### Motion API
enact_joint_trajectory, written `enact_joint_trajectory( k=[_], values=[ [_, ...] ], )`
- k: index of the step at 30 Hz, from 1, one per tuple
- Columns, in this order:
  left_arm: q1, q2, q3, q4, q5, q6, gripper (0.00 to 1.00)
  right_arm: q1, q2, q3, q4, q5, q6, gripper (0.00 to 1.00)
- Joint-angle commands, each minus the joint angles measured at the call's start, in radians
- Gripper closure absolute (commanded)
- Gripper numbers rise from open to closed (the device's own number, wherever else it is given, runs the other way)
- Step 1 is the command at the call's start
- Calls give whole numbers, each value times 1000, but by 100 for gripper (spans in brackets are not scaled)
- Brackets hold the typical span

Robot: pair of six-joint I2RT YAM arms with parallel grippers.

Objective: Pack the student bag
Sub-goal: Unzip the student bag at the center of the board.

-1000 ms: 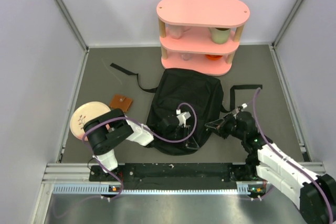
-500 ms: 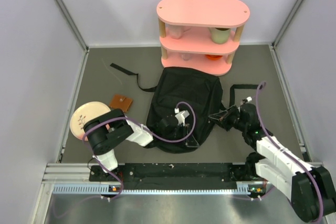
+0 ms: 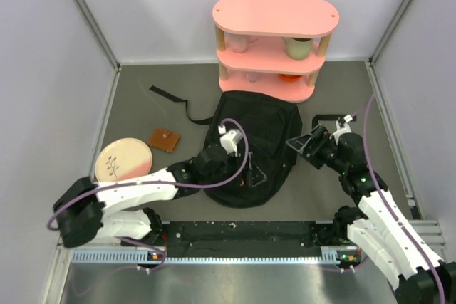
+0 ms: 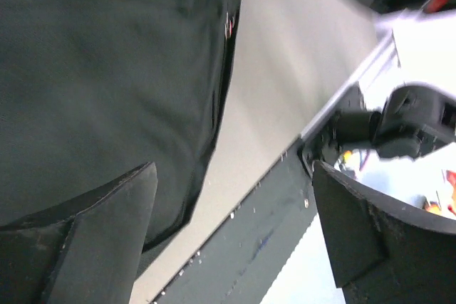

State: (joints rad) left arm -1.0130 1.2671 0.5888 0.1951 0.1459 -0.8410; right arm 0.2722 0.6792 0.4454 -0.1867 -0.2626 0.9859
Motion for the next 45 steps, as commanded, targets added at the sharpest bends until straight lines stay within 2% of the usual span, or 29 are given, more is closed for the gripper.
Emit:
enact_joint_trajectory(
  k=[1,5,10,13,14,16,17,19,20,21,22,25,30,33,34,35,38,39,40,42,43,44,45],
  values=[
    [10,-181,162,-443,-439,169,1,5,37,-13,-148,-10,-86,21],
    [31,-254,224,-621,-624,204,1,102,112,-39,-108,31,-58,20],
    [86,-293,192,-706,-648,178,1,260,290,-37,-8,105,-7,20],
    [109,-317,157,-721,-631,140,1,291,370,-11,-23,134,-12,21],
    [113,-331,148,-721,-620,137,1,291,399,-10,-28,135,-15,32],
    [129,-337,118,-718,-611,128,1,292,398,-16,-40,164,-24,43],
    [137,-337,109,-718,-605,125,1,292,376,-22,-55,178,-29,59],
    [163,-334,82,-708,-583,122,1,292,344,-36,-86,236,-30,74],
    [177,-330,69,-698,-569,122,1,291,324,-43,-123,255,-30,93],
    [215,-324,43,-682,-506,125,1,289,283,-50,-138,288,-32,99],
    [237,-319,28,-636,-468,131,1,288,264,-53,-154,298,-29,100],
    [293,-296,-24,-536,-346,134,1,283,194,-70,-198,332,-27,100],
    [297,-238,-44,-427,-263,131,1,237,160,-85,-252,355,-27,99],
    [297,-183,-44,-367,-181,125,2,199,135,-80,-276,362,-59,92],
    [298,-148,-44,-356,-158,114,3,161,114,-74,-296,358,-75,91],
    [295,-129,-56,-315,-114,106,8,148,103,-67,-301,353,-85,89],
    [294,-65,-107,-211,-43,71,14,136,69,-42,-315,347,-116,88],
    [289,-55,-119,-147,-36,60,16,136,69,-36,-319,347,-121,85],
    [286,-43,-130,-125,-31,43,17,134,71,-28,-327,342,-139,77],
    [275,-37,-152,-82,-25,34,20,134,92,-1,-345,318,-156,68],
    [274,-34,-153,-77,-25,33,21,133,98,9,-352,298,-174,56],
    [271,-32,-152,-77,-23,34,23,134,102,21,-355,268,-181,53],
    [266,-31,-150,-77,-20,37,30,134,97,29,-356,266,-185,51]
  ],
)
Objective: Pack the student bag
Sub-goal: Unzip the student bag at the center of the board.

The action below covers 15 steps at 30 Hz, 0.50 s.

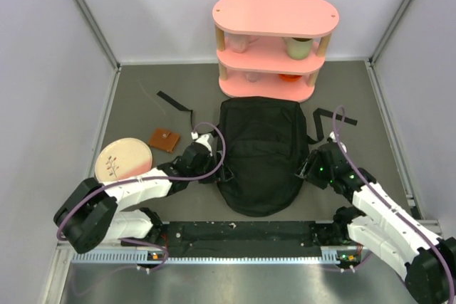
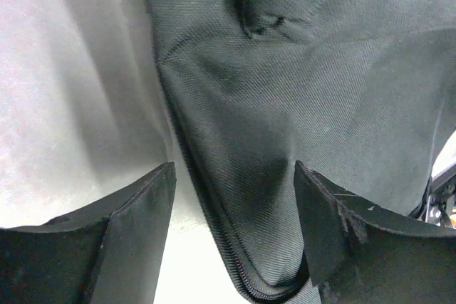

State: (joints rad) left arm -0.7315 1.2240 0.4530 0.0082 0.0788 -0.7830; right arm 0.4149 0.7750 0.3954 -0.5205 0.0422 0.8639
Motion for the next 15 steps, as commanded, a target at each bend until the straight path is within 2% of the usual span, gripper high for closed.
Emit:
enact_joint_trajectory(
  k=[1,3,4,6,7,10,15],
  values=[
    [-17,12,-14,110,47,-16,35,-8,-11,86,-30,-38,-62,46],
    [-22,11,-16,105,41,-16,47,-10,-63,108,-45,-39,-65,39],
    [-22,6,-19,104,39,-16,59,-10,-80,131,-52,-38,-68,36],
    [-32,-10,-33,108,30,-21,68,-10,-129,158,-84,-30,-74,34],
    [-34,-15,-36,113,32,-22,79,-10,-140,184,-90,-28,-77,32],
    [-42,-34,-46,113,44,-24,90,-10,-151,235,-110,-22,-89,30],
    [-59,-99,-51,98,58,-16,93,-8,-83,306,-111,-30,-100,29]
  ],
)
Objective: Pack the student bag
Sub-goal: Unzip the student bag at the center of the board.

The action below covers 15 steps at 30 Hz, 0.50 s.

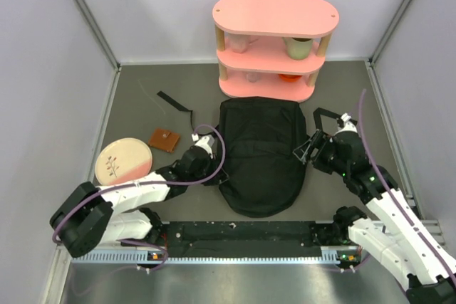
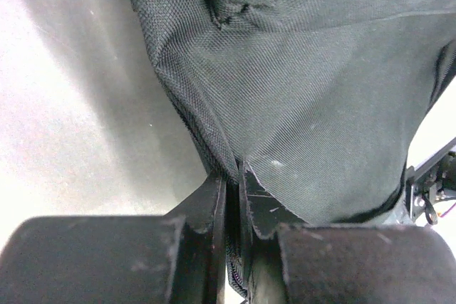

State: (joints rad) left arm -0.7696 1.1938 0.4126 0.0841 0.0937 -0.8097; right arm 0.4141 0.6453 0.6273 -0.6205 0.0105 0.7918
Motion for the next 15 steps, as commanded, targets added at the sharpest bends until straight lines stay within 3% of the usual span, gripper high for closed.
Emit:
enact_joint_trajectory(
  k=[1,2,4,6,9,15],
  values=[
    [-20,-82,-11,16,44,15,92,-8,75,92,-12,3,-28,29],
    [-22,-94,-9,-3,40,20,84,-8,94,103,-12,5,-28,29],
    [-22,-129,-8,-24,34,36,51,-9,128,135,-5,6,-26,29],
    [-22,-155,-6,-53,6,55,30,-8,186,152,8,17,-22,29],
    [-22,-151,8,-66,-15,87,23,-8,272,183,51,22,-20,30],
    [-22,-68,81,-112,0,121,22,14,469,273,157,-4,-57,34]
  ],
)
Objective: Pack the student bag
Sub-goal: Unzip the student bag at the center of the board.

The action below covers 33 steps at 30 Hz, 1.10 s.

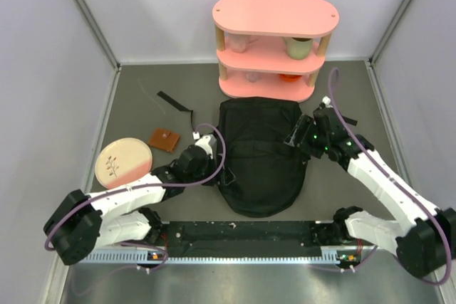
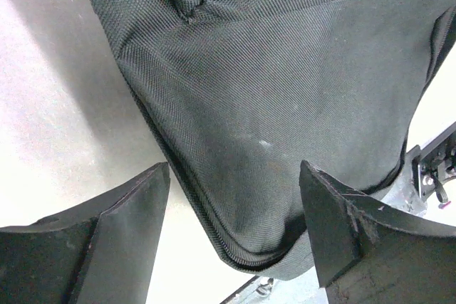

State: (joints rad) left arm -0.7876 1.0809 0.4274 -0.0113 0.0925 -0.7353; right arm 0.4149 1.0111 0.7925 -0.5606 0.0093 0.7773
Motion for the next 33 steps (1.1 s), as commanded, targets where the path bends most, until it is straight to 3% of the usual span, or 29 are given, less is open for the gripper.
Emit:
enact_joint_trajectory(
  k=[1,6,13,19,28,33],
  values=[
    [-4,54,74,-12,-2,47,22,22,134,123,99,27,-50,35],
    [-2,118,89,2,1,34,22,44,311,220,108,75,-111,44],
    [-2,157,74,88,7,-36,24,56,385,217,100,97,-161,54],
    [-4,183,91,97,21,-55,25,82,402,197,114,60,-187,53],
    [-4,211,132,53,29,1,27,119,402,201,136,130,-171,49],
    [-4,194,110,74,29,-16,27,127,454,215,93,139,-174,58]
  ],
)
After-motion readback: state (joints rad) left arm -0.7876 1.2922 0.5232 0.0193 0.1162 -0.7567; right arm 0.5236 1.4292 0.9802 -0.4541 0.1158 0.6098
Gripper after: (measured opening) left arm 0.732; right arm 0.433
